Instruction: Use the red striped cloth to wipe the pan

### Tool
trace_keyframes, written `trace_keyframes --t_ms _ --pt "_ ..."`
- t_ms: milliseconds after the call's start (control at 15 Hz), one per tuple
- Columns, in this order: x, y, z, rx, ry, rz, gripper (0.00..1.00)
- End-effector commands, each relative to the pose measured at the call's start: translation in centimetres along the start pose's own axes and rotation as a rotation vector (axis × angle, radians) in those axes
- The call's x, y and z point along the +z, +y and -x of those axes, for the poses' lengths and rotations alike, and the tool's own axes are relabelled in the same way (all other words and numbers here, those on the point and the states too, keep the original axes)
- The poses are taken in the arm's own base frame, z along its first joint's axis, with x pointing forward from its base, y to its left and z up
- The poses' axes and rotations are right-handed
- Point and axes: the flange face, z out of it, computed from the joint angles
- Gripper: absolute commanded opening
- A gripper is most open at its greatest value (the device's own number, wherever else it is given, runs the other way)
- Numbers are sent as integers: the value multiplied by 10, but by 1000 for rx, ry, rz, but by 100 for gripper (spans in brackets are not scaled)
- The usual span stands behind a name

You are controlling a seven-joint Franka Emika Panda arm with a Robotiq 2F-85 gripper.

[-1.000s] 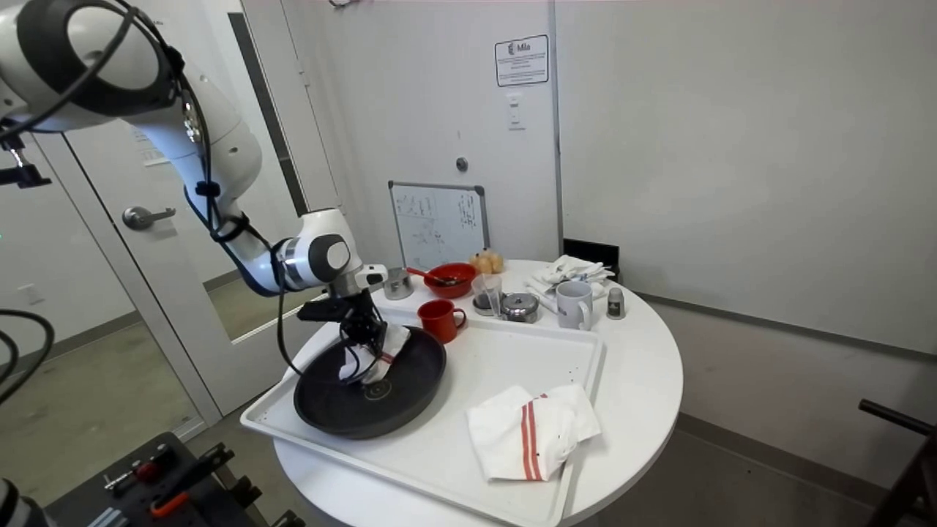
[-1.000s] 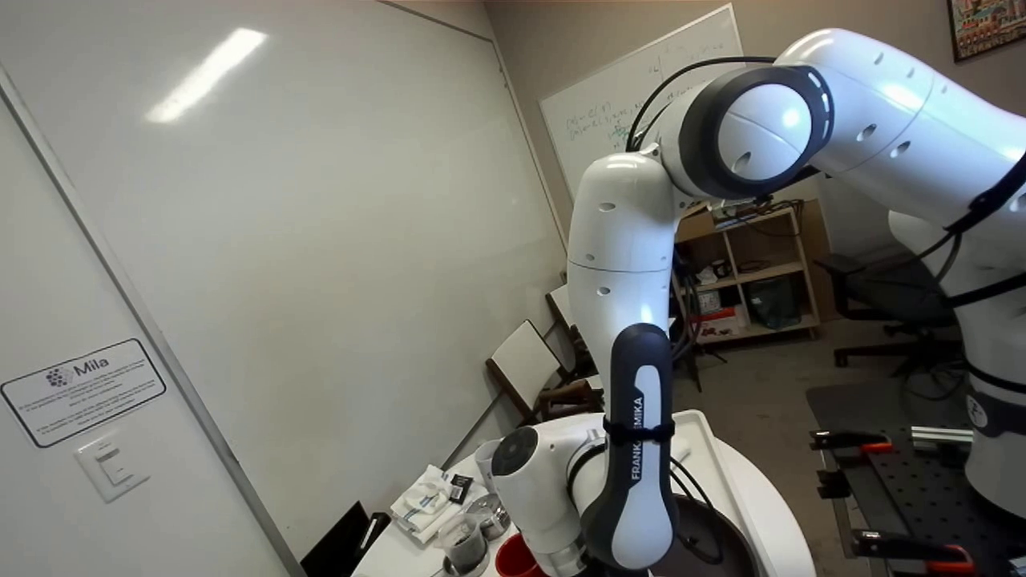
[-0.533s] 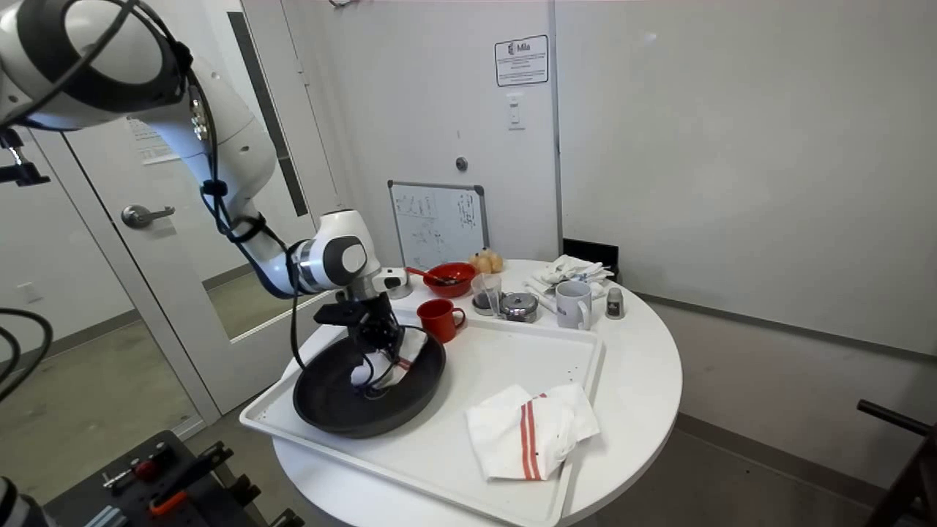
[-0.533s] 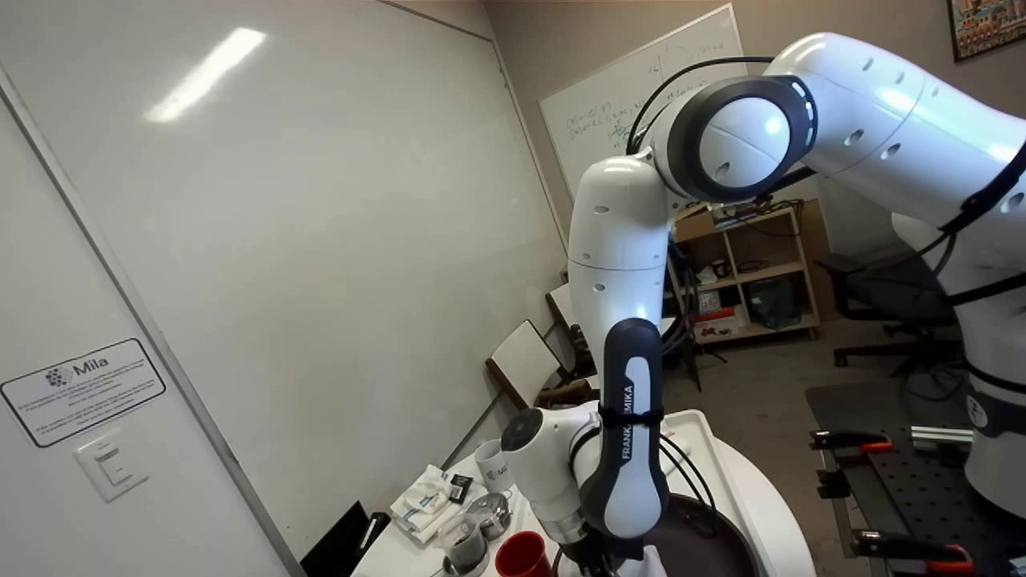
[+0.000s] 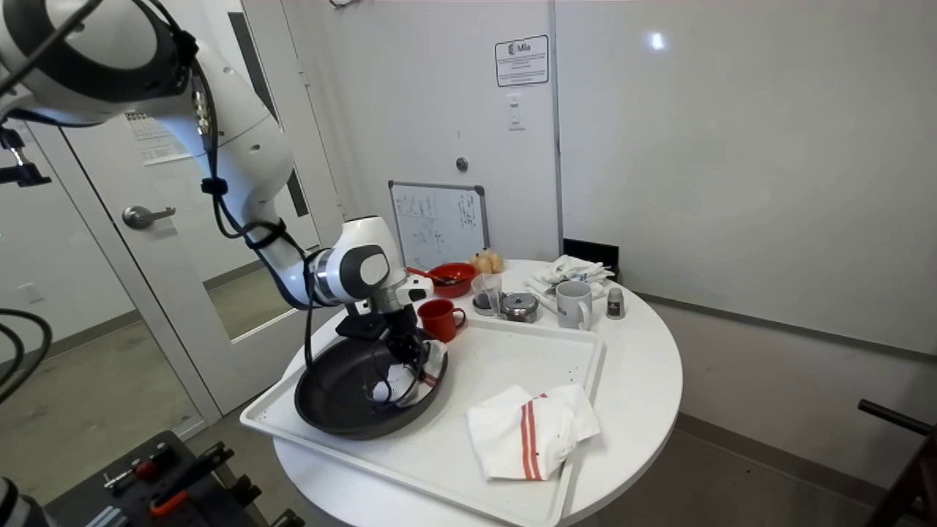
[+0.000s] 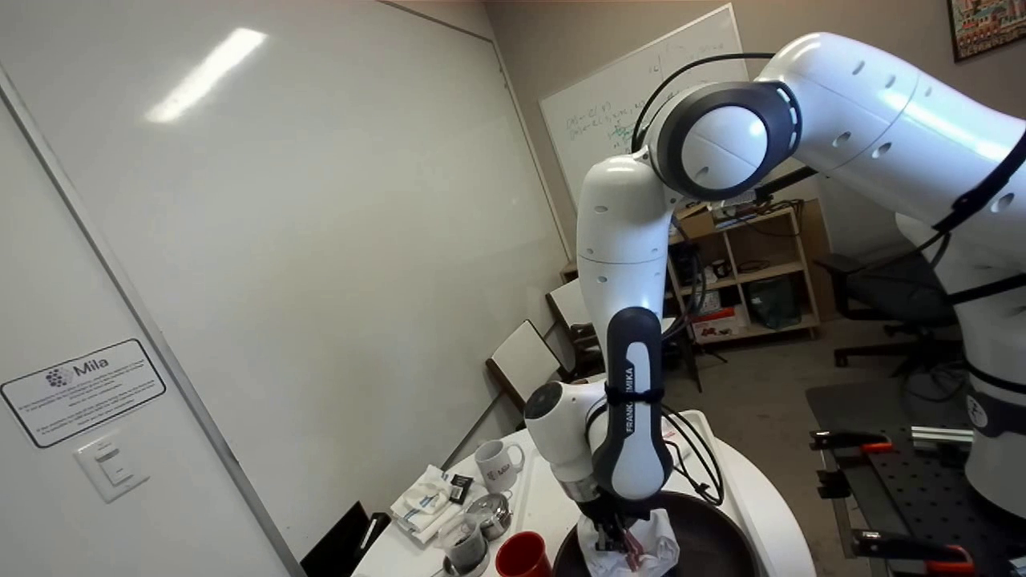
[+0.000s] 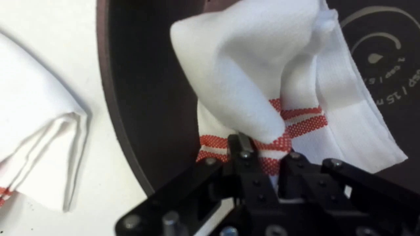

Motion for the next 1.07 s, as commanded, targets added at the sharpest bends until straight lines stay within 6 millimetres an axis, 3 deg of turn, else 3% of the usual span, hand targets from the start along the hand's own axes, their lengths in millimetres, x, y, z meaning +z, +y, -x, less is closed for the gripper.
trace_keyframes --t_ms 0,600,1000 --pt "23 -4 27 -6 -22 -6 4" --pt "-9 -105 71 -228 37 -2 4" --pt "-16 -143 111 -326 4 -11 4"
